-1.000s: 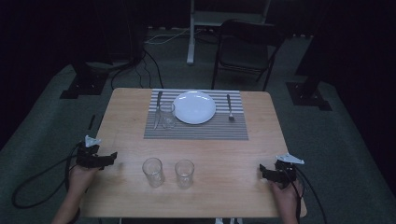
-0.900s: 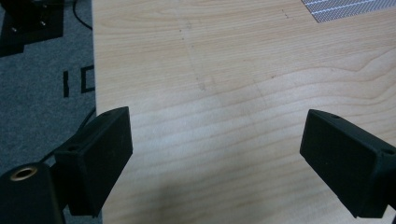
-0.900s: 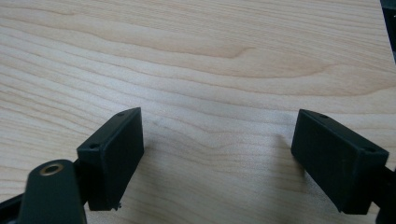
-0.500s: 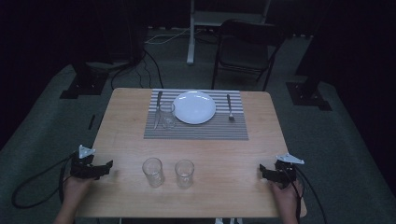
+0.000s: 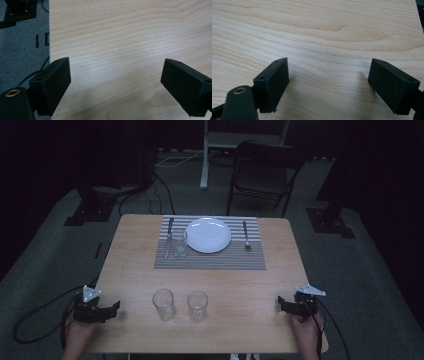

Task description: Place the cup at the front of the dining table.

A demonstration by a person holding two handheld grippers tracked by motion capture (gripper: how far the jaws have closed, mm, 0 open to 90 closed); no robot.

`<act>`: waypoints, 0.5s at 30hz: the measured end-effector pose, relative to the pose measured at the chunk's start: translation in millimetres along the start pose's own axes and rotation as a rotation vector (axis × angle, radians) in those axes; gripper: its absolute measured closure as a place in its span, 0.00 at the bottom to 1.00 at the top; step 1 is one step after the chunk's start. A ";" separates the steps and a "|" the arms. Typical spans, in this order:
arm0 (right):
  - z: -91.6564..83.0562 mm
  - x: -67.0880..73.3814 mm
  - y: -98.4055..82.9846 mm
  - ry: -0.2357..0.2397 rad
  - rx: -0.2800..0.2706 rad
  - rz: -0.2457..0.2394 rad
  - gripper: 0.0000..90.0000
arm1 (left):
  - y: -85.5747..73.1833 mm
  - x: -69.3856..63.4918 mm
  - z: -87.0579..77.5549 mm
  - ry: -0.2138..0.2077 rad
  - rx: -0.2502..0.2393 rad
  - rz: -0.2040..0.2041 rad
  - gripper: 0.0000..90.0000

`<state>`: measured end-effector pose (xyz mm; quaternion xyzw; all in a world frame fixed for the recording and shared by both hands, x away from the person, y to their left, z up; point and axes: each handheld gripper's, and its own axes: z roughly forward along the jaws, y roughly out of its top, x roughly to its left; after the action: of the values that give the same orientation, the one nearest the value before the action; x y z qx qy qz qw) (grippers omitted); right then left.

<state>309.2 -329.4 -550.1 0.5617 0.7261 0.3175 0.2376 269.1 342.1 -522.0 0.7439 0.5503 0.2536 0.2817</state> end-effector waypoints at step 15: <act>0.0 0.0 0.0 0.000 0.000 0.001 0.19 | -23.9 -10.1 -17.6 0.040 -0.009 -0.007 0.11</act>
<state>309.2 -329.4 -550.1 0.5619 0.7260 0.3175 0.2375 238.1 340.5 -526.7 0.7355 0.5574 0.2700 0.2747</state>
